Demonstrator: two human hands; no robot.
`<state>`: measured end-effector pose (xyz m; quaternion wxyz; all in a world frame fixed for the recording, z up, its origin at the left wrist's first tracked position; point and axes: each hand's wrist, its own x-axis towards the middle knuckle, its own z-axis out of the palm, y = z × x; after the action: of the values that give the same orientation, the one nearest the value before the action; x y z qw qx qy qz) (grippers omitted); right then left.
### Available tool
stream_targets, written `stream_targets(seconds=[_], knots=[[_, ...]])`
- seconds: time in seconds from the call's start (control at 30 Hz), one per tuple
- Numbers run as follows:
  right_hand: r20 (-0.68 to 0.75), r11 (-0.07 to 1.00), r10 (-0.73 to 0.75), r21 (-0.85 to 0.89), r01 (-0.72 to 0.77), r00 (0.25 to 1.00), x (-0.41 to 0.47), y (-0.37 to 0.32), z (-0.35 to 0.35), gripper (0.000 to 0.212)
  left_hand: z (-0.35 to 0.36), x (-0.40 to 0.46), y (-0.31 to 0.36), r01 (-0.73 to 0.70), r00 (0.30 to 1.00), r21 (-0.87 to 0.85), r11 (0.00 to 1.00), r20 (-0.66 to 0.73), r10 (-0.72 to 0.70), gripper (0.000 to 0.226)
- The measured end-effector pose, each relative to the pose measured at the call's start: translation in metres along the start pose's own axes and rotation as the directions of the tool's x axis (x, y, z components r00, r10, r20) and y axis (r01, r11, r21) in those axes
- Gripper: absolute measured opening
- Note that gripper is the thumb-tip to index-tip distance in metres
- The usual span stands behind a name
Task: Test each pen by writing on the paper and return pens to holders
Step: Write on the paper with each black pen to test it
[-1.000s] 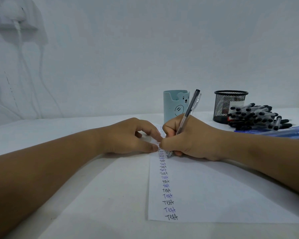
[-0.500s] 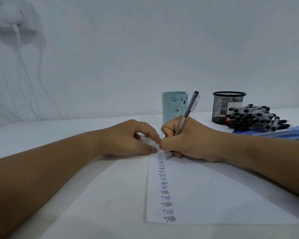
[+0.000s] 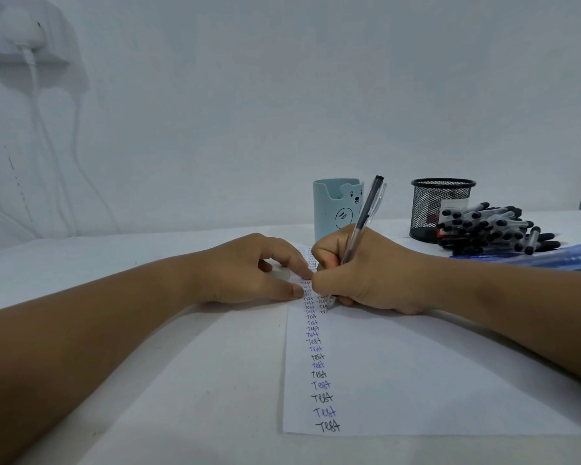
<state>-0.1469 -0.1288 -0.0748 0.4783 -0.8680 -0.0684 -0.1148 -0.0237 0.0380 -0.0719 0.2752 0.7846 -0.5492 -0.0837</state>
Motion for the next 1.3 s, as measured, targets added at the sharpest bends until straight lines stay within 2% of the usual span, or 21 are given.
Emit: stream_targets(seconds=[0.23,0.4,0.57,0.77,0.9,1.03,1.07,1.17,1.3], knots=[[0.015,1.0,-0.002,-0.012,0.003,1.0,0.001,0.0,0.0,0.047,0.0,-0.001,0.0,0.002,1.0,0.0,1.0,0.0,-0.002,0.031],[-0.04,0.998,-0.038,-0.049,0.036,0.998,0.002,0.003,0.0,0.045,0.0,0.0,0.0,0.004,1.0,0.001,1.0,-0.002,-0.004,0.03],[-0.003,1.0,-0.003,0.001,0.003,1.0,0.001,0.002,-0.001,0.048,-0.001,-0.001,-0.001,-0.001,1.0,-0.004,1.0,0.011,0.001,0.023],[-0.027,0.999,-0.03,-0.041,0.029,0.999,0.003,0.003,0.0,0.047,0.0,-0.001,0.001,0.016,1.0,-0.005,1.0,-0.001,-0.016,0.031],[-0.036,1.0,-0.013,-0.007,0.013,0.999,0.001,0.004,0.0,0.048,0.0,-0.002,0.001,0.013,1.0,0.003,1.0,0.005,-0.013,0.026],[-0.194,0.971,0.066,0.237,-0.019,0.979,0.006,0.002,-0.004,0.055,0.0,-0.003,0.0,0.042,0.999,-0.018,0.999,-0.014,-0.042,0.025],[-0.258,0.971,0.049,0.24,0.015,0.965,0.008,0.003,-0.007,0.057,0.0,-0.003,0.001,0.041,0.999,-0.019,0.999,-0.014,-0.042,0.027],[-0.417,0.981,-0.055,0.147,0.127,0.907,0.013,0.001,-0.019,0.041,0.001,-0.003,0.001,0.024,0.999,-0.017,1.0,-0.023,-0.025,0.023],[-0.457,0.997,-0.079,-0.019,0.079,0.886,0.011,0.006,-0.035,0.042,0.001,-0.004,-0.002,-0.024,0.995,-0.021,0.999,-0.094,0.022,0.026]])
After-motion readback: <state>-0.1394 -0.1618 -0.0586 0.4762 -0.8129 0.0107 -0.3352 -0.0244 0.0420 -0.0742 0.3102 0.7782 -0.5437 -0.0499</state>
